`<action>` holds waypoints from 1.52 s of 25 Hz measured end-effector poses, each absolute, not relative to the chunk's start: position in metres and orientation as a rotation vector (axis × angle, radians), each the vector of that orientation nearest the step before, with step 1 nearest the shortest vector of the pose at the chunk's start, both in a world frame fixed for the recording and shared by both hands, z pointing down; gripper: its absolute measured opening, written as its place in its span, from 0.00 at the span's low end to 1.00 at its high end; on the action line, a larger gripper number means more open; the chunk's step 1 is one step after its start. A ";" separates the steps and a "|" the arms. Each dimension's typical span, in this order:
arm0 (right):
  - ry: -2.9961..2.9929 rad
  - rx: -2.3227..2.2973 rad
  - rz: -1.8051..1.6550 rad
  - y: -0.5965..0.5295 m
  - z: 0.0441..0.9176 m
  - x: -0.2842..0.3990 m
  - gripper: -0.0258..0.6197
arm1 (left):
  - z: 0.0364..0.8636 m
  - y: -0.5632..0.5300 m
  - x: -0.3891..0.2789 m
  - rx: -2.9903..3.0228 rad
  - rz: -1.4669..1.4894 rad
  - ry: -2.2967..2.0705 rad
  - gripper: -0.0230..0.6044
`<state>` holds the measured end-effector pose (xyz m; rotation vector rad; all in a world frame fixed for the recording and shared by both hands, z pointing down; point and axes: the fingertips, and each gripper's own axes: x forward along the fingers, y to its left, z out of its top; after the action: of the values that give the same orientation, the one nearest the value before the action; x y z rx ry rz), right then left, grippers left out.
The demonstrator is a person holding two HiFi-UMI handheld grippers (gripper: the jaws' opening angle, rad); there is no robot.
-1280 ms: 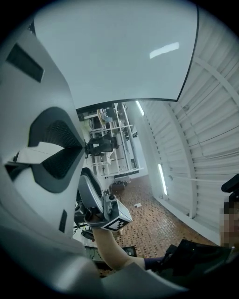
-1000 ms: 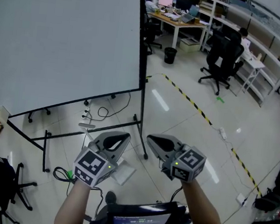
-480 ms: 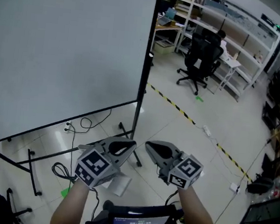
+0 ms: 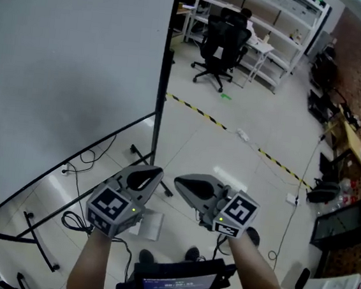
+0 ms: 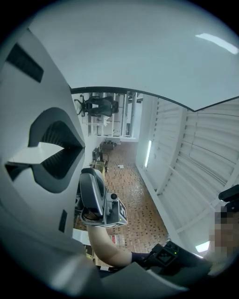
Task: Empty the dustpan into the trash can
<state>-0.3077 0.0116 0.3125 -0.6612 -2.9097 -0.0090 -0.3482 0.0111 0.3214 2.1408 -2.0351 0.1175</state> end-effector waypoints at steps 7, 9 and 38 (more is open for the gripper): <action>-2.918 -0.533 0.052 -0.002 0.321 -0.272 0.05 | 0.325 0.004 -0.324 2.210 0.042 -1.993 0.04; -2.933 -0.520 0.077 -0.005 0.320 -0.266 0.05 | 0.323 0.005 -0.317 2.206 0.031 -1.982 0.04; -3.019 -0.578 0.342 -0.078 0.329 -0.162 0.05 | 0.308 -0.037 -0.213 2.073 0.089 -2.049 0.04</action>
<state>-0.1621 -0.0778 0.3291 -0.5781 -3.0187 0.3423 -0.2127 -0.0369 0.3078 2.0734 -2.0490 0.0889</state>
